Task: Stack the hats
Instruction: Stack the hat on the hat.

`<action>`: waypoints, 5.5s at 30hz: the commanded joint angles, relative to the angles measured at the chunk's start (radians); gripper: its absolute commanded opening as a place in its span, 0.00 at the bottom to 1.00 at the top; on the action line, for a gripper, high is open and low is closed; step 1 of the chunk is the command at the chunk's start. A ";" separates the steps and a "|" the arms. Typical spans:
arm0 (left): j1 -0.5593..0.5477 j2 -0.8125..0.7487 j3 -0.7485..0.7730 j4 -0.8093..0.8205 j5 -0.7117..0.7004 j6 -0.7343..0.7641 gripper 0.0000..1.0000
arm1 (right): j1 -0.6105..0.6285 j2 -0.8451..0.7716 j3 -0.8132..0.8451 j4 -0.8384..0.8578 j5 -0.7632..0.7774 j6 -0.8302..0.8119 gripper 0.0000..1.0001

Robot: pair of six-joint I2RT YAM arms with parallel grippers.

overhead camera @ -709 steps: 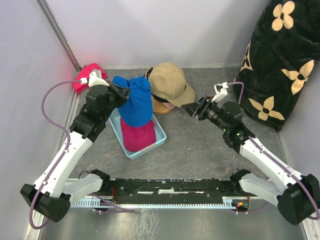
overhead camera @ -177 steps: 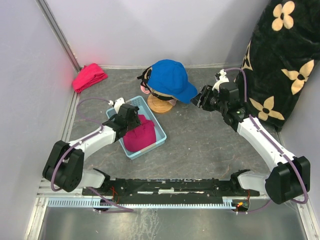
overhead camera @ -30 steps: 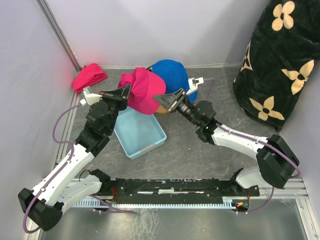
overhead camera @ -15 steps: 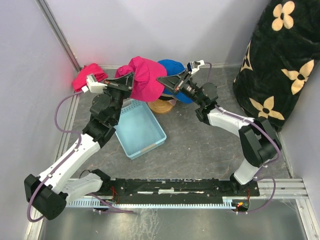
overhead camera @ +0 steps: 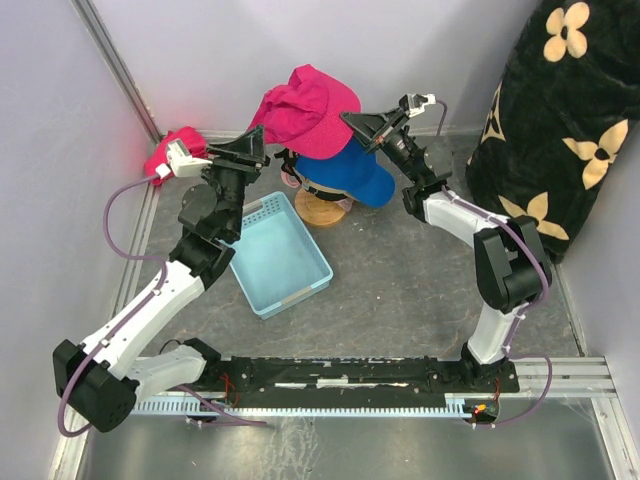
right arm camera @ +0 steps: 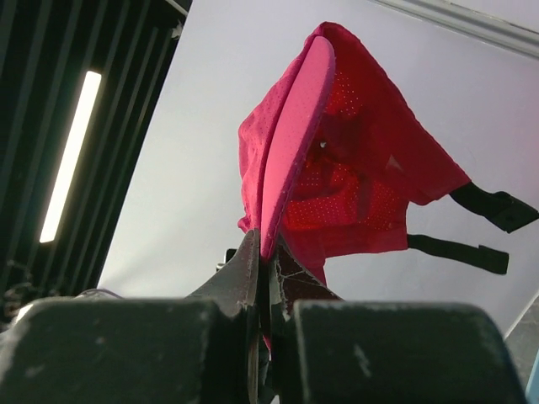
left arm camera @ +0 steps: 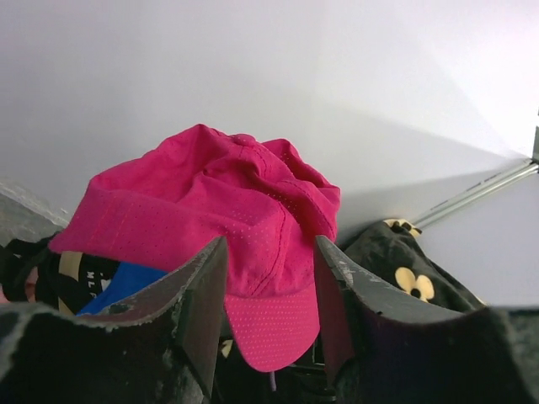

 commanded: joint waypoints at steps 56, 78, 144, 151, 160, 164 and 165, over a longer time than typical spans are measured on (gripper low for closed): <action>0.071 0.354 -0.087 0.576 0.054 0.451 0.99 | -0.128 0.260 0.238 0.272 -0.095 0.314 0.04; 0.084 0.374 -0.056 0.477 0.073 0.503 1.00 | -0.130 0.241 0.235 0.273 -0.112 0.331 0.04; -0.024 0.577 -0.015 0.750 0.021 1.056 0.28 | -0.268 0.328 -0.016 0.274 -0.169 0.380 0.05; -0.024 0.569 -0.040 0.753 0.019 1.051 0.28 | -0.269 0.313 -0.029 0.274 -0.199 0.392 0.06; -0.029 0.532 -0.085 0.761 0.019 1.042 0.25 | -0.270 0.298 -0.069 0.274 -0.230 0.387 0.06; -0.036 0.524 -0.103 0.762 0.022 1.035 0.24 | -0.271 0.294 -0.089 0.275 -0.242 0.376 0.07; -0.037 0.521 -0.109 0.761 0.022 1.032 0.24 | -0.270 0.294 -0.095 0.275 -0.246 0.372 0.07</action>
